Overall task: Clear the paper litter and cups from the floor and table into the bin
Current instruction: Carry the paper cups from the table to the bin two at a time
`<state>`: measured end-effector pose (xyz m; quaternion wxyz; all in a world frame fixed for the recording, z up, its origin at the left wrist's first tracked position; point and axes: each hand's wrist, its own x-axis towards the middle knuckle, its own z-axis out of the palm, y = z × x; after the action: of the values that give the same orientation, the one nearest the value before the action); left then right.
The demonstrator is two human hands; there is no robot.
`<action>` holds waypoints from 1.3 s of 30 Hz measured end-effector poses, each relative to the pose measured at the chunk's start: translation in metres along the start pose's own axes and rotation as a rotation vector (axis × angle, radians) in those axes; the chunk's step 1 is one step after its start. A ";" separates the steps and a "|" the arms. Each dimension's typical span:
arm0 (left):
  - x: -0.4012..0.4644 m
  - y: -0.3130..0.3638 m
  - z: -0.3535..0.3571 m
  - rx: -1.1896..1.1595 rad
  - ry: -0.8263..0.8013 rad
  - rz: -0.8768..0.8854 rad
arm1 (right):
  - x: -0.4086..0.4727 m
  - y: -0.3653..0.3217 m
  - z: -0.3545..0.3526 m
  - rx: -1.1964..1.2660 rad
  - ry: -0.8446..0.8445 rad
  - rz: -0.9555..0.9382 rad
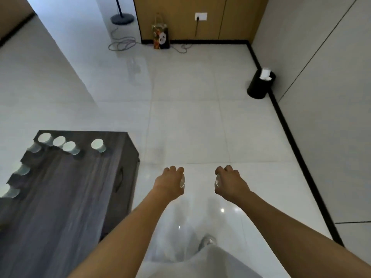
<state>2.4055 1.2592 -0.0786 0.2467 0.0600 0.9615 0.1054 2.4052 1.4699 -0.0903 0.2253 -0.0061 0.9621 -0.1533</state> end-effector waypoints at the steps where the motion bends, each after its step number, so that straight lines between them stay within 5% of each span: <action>1: 0.017 0.021 -0.005 0.003 0.008 0.021 | 0.008 0.020 -0.013 0.015 0.015 0.020; 10: 0.166 0.168 -0.052 0.048 -0.040 0.214 | 0.089 0.158 -0.108 0.127 0.109 0.183; 23: 0.430 0.297 -0.167 0.159 -0.120 0.341 | 0.290 0.261 -0.251 0.216 0.142 0.315; 39: 0.713 0.497 -0.244 0.075 -0.115 0.285 | 0.524 0.474 -0.435 0.166 0.055 0.298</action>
<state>1.6973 1.8182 -0.0831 0.2817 0.2108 0.9308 0.0996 1.7723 2.0060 -0.0872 0.2187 0.1596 0.9423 -0.1970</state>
